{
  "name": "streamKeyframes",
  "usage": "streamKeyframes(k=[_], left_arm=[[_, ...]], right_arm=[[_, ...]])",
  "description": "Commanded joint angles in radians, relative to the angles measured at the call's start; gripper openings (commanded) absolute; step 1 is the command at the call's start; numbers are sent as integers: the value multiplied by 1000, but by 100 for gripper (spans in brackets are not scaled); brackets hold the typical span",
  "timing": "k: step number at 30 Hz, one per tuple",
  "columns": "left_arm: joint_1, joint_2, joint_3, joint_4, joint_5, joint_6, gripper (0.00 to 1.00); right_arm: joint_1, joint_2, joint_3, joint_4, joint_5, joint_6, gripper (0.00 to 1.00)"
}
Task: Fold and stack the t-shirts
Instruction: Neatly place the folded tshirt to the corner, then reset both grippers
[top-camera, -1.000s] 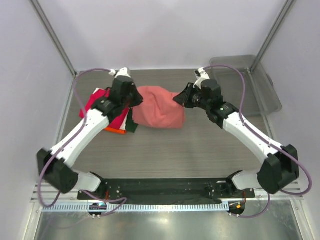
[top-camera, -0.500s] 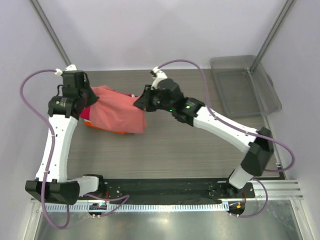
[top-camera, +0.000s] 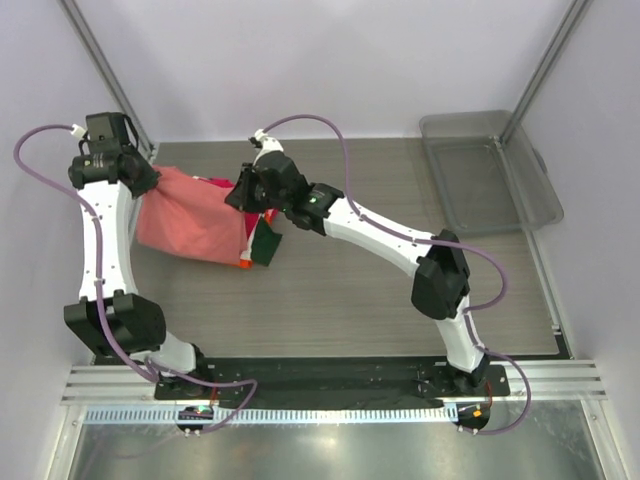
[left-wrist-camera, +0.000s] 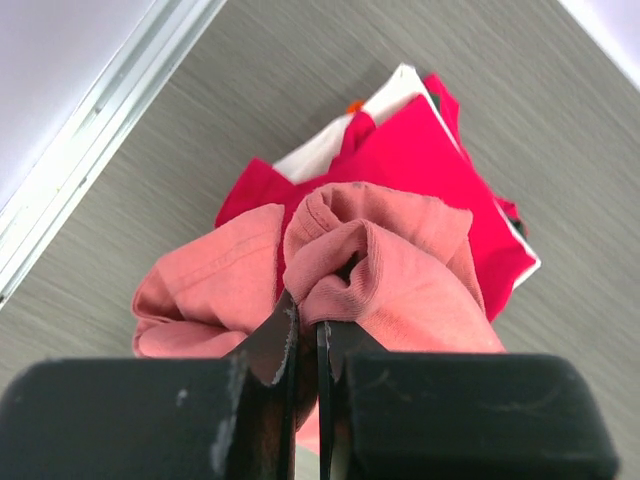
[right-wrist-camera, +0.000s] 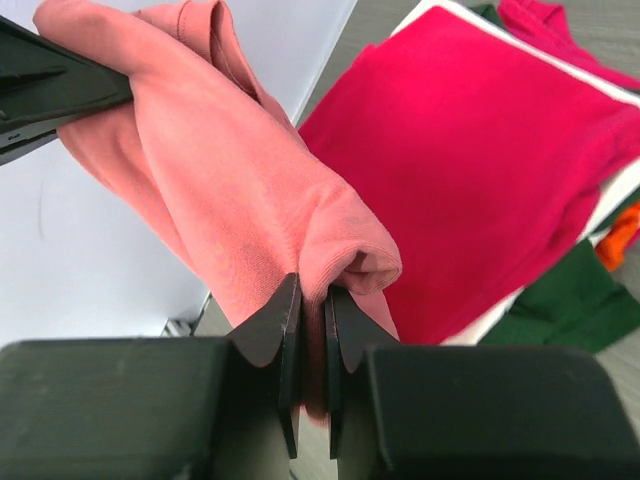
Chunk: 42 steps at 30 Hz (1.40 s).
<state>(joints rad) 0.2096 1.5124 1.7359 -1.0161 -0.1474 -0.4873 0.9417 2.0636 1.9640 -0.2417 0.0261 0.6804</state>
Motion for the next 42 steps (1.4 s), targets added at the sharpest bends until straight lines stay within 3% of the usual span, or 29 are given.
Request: streamKeyframes(k=[1,13,18,19,20,21,22,25,29,38,42], left_arm=[[43,54,97,44,14,9,0],[37,341,204,114,176,-71,0],[19,449,267,149,181,-79,2],[19,486,277,157,175,-85,8],[19,503,286,168,199,-85,34],[14,523,321,171,207,-85,51],[10,546,348,156,207,-86,61],[-38,566,404,74,116,-79,69],[-96,400,340,94,-92,-56,99],[-191,100,143,181,-107,-53,100],[-352,-12,-48,290,-70,-65,100]], right_arm=[[-3,16,102,-10,52,-8,1],[-107,165,98,87,84,38,2],[-133,260,162,125,100,2,18],[-136,289,168,131,106,-8,34],[-138,297,170,139,110,-18,43],[-138,305,170,145,118,-36,56],[-141,305,164,144,126,-42,75],[-141,254,93,156,164,-103,87],[-150,88,-57,177,235,-169,94],[-231,-269,-508,272,225,-188,94],[-288,-416,-710,274,241,-183,94]])
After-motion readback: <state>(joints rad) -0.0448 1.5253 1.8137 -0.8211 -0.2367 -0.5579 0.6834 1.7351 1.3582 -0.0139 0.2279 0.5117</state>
